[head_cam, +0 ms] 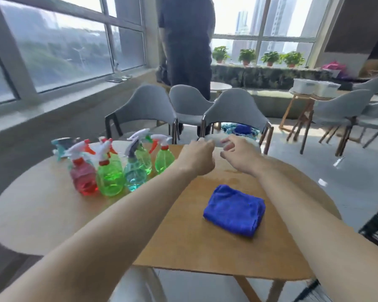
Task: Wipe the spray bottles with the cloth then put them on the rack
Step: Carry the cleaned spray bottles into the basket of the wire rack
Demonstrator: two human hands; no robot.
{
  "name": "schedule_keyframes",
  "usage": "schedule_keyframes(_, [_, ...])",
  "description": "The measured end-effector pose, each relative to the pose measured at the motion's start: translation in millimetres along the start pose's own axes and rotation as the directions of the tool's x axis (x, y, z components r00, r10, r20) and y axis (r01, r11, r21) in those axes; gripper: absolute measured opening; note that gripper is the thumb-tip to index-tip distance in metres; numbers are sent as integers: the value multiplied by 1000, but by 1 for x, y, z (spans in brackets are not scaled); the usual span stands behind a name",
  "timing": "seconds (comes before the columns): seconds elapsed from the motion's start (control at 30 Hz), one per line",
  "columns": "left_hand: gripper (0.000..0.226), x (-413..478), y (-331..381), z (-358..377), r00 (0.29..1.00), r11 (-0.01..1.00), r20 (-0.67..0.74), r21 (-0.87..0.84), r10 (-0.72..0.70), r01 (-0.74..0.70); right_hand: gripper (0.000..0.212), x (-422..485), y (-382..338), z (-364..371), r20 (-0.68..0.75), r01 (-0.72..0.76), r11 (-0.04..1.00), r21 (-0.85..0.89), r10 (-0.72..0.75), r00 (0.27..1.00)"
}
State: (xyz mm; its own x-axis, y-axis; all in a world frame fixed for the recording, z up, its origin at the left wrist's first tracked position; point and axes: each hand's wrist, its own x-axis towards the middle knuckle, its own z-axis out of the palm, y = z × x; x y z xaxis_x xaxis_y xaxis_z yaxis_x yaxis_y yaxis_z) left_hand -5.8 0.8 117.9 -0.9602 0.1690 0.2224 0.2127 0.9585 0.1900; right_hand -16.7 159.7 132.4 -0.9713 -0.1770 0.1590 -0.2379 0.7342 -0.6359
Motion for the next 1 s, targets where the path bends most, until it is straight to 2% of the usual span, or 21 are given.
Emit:
schedule_keyframes(0.1, [40, -4, -52, -8, 964, 985, -200, -30, -173, 171, 42, 20, -18, 39, 66, 10, 1000, 18, -11, 998])
schedule_keyframes(0.2, [35, -11, -96, -9, 840, 925, -390, -178, -378, 334, 41, 41, -32, 79, 128, -10, 1000, 19, 8, 992])
schedule_keyframes(0.23, [32, -16, -108, -8, 806, 895, -389, -232, -445, 382, 41, 46, -36, 92, 152, -17, 1000, 22, 14, 988])
schedule_keyframes(0.3, [22, -23, -129, 1, 793, 847, -305, -253, -528, 467, 42, 58, -42, 118, 190, -31, 999, 27, 25, 982])
schedule_keyframes(0.33, [19, -27, -141, 10, 809, 841, -233, -199, -540, 504, 44, 64, -45, 132, 213, -36, 999, 27, 29, 977])
schedule_keyframes(0.4, [30, -35, -158, 25, 837, 844, -102, -48, -537, 535, 48, 74, -47, 152, 245, -41, 999, 5, 39, 969])
schedule_keyframes(0.5, [43, -41, -181, 43, 810, 806, 1, 95, -587, 584, 56, 90, -50, 176, 259, -55, 998, -14, 57, 964])
schedule_keyframes(0.57, [46, -42, -192, 49, 785, 780, 20, 135, -619, 611, 59, 100, -51, 190, 252, -67, 998, -2, 65, 965])
schedule_keyframes(0.67, [54, -40, -199, 49, 781, 776, -4, 108, -625, 622, 65, 114, -53, 203, 210, -107, 993, 38, 97, 973])
schedule_keyframes(0.77, [71, -37, -199, 51, 735, 736, -43, -20, -677, 677, 79, 125, -55, 210, 158, -157, 982, 107, 139, 978])
schedule_keyframes(0.83, [83, -33, -201, 53, 708, 710, -58, -99, -704, 697, 79, 132, -55, 214, 135, -160, 978, 137, 142, 981])
schedule_keyframes(0.93, [89, -29, -209, 57, 716, 716, -44, -119, -696, 688, 80, 139, -50, 220, 154, -146, 978, 152, 122, 980])
schedule_keyframes(1.0, [85, -26, -215, 58, 730, 727, 0, -92, -683, 681, 80, 139, -45, 225, 177, -145, 976, 160, 116, 977])
